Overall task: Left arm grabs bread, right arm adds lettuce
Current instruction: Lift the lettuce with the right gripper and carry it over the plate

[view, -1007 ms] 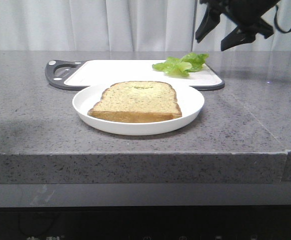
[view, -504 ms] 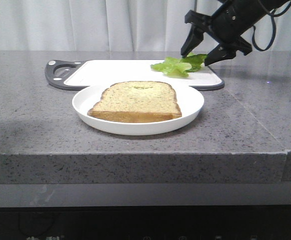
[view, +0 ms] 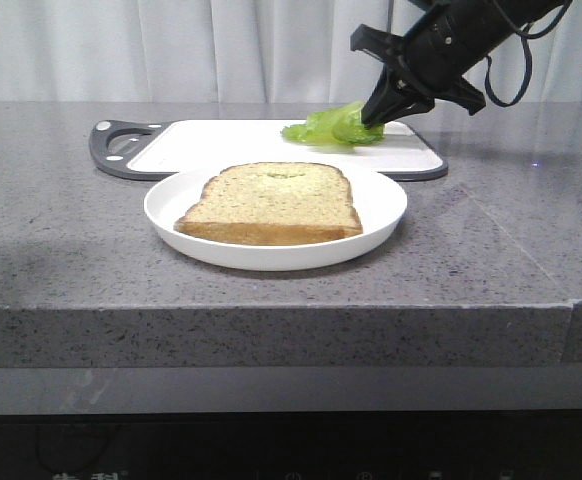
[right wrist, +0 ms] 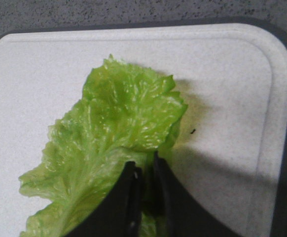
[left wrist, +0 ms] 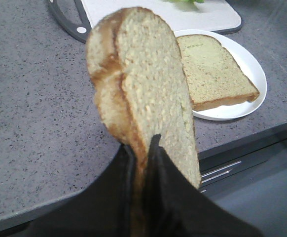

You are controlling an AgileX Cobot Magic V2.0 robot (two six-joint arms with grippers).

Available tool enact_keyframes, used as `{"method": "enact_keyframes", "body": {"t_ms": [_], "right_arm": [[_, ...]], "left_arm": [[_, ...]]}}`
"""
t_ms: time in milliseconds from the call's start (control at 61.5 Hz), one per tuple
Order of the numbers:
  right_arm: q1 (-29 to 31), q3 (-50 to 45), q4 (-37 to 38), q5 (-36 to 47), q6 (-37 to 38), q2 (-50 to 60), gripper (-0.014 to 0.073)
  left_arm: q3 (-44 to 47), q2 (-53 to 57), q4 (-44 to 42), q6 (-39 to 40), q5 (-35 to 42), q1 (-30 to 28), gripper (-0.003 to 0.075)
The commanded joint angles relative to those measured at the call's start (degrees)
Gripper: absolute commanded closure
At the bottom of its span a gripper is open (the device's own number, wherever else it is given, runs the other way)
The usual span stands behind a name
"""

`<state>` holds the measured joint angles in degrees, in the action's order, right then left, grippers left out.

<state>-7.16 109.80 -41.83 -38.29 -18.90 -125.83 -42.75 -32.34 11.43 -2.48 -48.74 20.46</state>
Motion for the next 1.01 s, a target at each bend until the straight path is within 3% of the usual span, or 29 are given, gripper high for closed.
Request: {"method": "enact_keyframes", "body": {"t_ms": [0, 114, 341, 487, 666, 845, 991], "right_arm": [[0.0, 2.0, -1.6, 0.8, -1.0, 5.7, 0.0667], [0.0, 1.9, -1.7, -0.4, -1.0, 8.9, 0.0712], [0.0, 0.4, -1.8, -6.0, -1.0, 18.0, 0.0712], [-0.6, -9.3, -3.9, -3.8, -1.2, 27.5, 0.0712], [-3.7, -25.6, -6.7, 2.0, -6.7, 39.7, 0.0712], [-7.2, -37.9, -16.1, 4.4, -14.8, 46.5, 0.0712], [-8.6, -43.6, -29.8, 3.0, -24.3, 46.7, 0.0712]], "left_arm": [[-1.5, -0.3, 0.7, 0.7, 4.8, 0.3, 0.0741], [-1.5, -0.3, 0.7, 0.7, 4.8, 0.3, 0.0741], [-1.5, -0.3, 0.7, 0.7, 4.8, 0.3, 0.0741], [-1.5, -0.3, 0.7, 0.7, 4.8, 0.3, 0.0741], [-1.5, -0.3, 0.7, 0.7, 4.8, 0.3, 0.0741], [-1.5, -0.3, 0.7, 0.7, 4.8, 0.3, 0.0741], [-1.5, -0.3, 0.7, 0.7, 4.8, 0.3, 0.0741]]}}
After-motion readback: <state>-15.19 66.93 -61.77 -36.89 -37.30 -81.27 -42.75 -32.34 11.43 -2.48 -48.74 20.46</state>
